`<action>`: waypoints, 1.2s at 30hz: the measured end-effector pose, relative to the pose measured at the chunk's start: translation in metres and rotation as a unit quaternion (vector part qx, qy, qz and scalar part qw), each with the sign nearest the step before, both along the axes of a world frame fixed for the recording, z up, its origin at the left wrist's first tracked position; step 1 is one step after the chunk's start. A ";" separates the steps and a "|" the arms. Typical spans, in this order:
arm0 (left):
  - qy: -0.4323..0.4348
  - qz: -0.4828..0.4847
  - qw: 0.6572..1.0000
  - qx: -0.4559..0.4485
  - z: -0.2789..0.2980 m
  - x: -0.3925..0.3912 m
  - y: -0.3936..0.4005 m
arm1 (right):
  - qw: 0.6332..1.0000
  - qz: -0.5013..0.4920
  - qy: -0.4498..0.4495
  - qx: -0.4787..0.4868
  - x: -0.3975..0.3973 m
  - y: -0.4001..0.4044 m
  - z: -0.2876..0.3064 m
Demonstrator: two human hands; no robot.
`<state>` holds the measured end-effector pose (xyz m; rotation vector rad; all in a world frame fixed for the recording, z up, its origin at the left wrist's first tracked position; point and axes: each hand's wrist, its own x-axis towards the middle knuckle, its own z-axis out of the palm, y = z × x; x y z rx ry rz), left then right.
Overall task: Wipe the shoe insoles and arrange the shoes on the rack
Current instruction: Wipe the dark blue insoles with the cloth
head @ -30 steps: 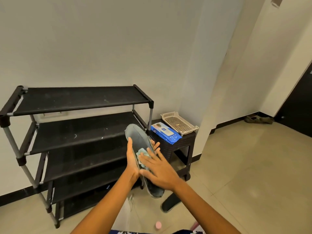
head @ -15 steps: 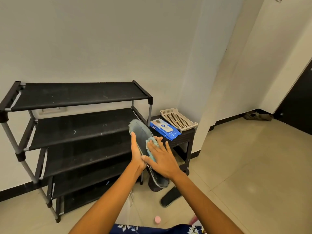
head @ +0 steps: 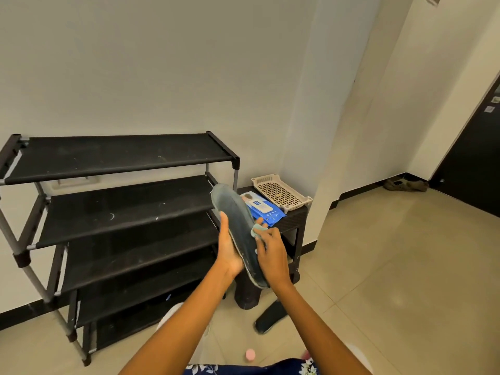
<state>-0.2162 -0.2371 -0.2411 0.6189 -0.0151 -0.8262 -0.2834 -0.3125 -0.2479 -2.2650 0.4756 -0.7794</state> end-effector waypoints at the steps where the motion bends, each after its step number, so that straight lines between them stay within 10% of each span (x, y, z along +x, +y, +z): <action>1: -0.006 0.004 1.000 0.013 -0.001 -0.011 -0.002 | 1.000 -0.016 -0.006 0.004 0.002 0.001 0.004; 12: 0.025 -0.027 0.999 -0.033 -0.002 -0.007 0.002 | 0.952 0.137 0.110 -0.252 -0.020 -0.009 0.009; 19: 0.004 0.029 0.998 -0.047 0.025 -0.001 0.001 | 0.943 0.254 0.134 -0.167 -0.030 0.013 0.056; 36: -0.058 -0.023 0.997 -0.052 0.070 -0.003 -0.005 | 0.938 0.191 0.166 -0.236 -0.031 -0.007 0.109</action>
